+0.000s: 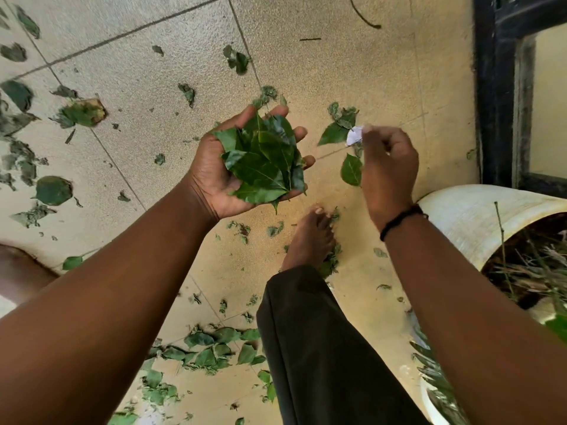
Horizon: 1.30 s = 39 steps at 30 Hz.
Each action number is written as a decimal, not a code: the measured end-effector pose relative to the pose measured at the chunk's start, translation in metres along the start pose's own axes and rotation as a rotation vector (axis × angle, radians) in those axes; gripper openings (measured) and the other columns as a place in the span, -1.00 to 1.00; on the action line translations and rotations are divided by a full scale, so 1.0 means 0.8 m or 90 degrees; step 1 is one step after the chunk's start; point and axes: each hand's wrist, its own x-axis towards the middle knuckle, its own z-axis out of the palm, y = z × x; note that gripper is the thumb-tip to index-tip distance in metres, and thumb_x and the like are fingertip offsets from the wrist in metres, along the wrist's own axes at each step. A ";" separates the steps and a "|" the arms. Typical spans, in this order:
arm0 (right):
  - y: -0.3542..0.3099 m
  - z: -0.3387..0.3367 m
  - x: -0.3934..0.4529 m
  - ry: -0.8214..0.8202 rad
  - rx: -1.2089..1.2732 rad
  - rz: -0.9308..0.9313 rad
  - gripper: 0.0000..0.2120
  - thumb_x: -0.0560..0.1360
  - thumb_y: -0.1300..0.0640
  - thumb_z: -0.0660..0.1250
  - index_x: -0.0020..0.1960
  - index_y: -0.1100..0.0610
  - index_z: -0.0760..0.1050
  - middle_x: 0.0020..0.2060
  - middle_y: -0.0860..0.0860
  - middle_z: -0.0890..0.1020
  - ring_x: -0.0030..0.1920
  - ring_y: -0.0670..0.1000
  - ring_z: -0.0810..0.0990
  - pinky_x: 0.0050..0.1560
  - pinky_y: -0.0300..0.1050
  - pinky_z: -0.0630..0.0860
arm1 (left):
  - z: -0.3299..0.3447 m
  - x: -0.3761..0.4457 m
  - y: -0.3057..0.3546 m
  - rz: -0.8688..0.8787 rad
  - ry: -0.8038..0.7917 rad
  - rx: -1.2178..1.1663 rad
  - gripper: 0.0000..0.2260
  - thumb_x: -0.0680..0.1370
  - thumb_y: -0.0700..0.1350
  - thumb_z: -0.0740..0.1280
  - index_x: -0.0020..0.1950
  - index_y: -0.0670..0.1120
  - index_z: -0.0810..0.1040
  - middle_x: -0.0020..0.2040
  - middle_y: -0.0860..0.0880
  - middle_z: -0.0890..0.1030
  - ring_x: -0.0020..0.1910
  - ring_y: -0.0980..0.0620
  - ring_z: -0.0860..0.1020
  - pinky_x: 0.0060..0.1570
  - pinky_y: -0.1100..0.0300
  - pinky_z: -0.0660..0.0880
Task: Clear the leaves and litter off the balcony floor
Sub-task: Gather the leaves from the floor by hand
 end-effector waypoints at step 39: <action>0.073 0.065 0.096 -0.415 -0.892 -0.496 -0.68 0.59 0.32 0.09 0.33 0.30 0.32 0.09 0.29 0.51 0.06 0.25 0.52 -0.18 0.01 0.26 | -0.007 0.007 0.019 0.002 0.044 0.042 -0.65 0.57 0.14 0.16 0.08 0.03 0.67 0.11 -0.11 0.64 0.21 -0.20 0.51 0.16 -0.14 0.51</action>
